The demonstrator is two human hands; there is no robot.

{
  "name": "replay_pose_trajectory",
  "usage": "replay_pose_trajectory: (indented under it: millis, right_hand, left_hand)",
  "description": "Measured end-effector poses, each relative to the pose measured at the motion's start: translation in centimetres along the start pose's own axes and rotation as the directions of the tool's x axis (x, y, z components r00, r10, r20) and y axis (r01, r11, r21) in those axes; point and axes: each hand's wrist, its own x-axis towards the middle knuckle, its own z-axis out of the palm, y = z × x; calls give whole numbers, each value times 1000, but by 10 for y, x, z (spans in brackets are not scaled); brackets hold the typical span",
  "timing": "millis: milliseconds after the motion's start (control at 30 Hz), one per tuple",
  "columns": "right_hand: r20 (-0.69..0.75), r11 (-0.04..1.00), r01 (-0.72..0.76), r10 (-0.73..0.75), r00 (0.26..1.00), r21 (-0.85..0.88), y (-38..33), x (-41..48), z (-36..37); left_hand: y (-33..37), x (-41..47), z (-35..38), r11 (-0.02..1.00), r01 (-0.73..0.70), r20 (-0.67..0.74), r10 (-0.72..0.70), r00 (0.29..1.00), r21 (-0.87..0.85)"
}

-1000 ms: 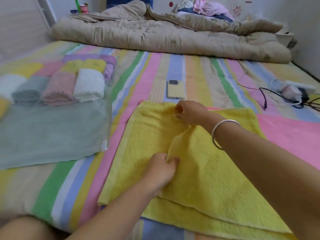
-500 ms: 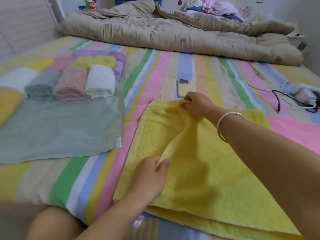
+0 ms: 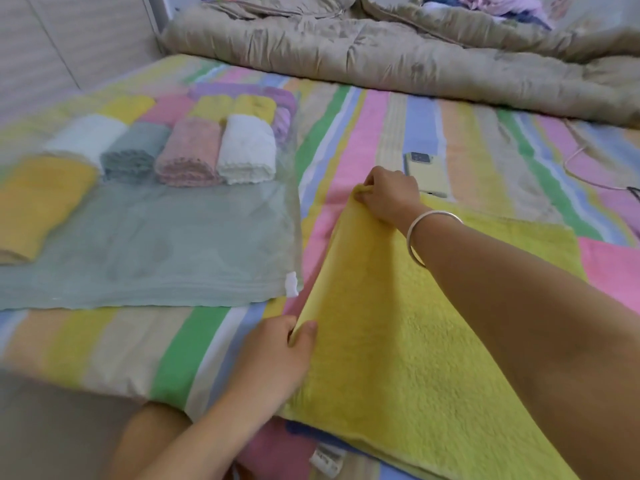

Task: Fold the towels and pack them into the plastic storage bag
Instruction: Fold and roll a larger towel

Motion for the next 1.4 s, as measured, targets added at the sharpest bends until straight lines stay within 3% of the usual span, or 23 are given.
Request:
replay_pose_trajectory:
  millis: [100, 167, 267, 333, 467, 533, 633, 900, 967, 1033, 1133, 1200, 1300, 1400]
  right_hand:
    - [-41, 998, -39, 41, 998, 54, 6, -7, 10]
    - [-70, 996, -21, 27, 997, 88, 10, -19, 10]
    - [-69, 996, 21, -15, 998, 85, 21, -51, -4]
    - [-13, 999, 15, -14, 1000, 32, 37, -83, -16]
    - [163, 989, -104, 120, 979, -103, 83, -166, -36]
    - [254, 974, -184, 213, 944, -132, 103, -210, -42]
    - [299, 960, -227, 268, 916, -167, 122, -270, -53]
    - [250, 966, -162, 210, 945, -201, 139, -374, -72]
    - [276, 982, -147, 175, 945, -119, 145, -376, -78]
    - [211, 971, -210, 182, 960, 118, 152, -366, -87]
    - [37, 776, -373, 413, 910, 509, 176, -330, -95]
    - [155, 543, -500, 558, 815, 674, 192, -299, -96]
    - [349, 334, -577, 542, 764, 745, 208, -258, -95]
    - [434, 211, -599, 513, 741, 773, 207, -223, -98]
  left_hand:
    - [2, 3, -1, 998, 5, 8, -6, 1000, 65]
    - [9, -2, -5, 963, -37, -25, 46, 999, 267]
    - [18, -15, -3, 685, -75, -160, 273, 949, 724]
    - [24, -23, 9, 586, -103, -164, 385, 908, 803]
    - [44, -31, 51, 575, -507, -33, 682, 731, 642]
    - [54, -36, 70, 570, -628, 116, 685, 719, 530]
    - [44, -35, 90, 527, -660, 334, 586, 738, 535]
    - [23, -38, 85, 368, -697, 443, 570, 692, 615]
    - [24, -39, 84, 371, -698, 444, 569, 692, 613]
    - [35, -42, 84, 406, -718, 464, 564, 683, 565]
    - [76, -58, 101, 557, -780, 368, 688, 626, 285]
    - [113, -71, 121, 597, -780, 308, 718, 624, 189]
    - [168, -85, 151, 678, -674, 329, 590, 737, 293]
    - [201, -88, 178, 630, -598, 429, 421, 799, 495]
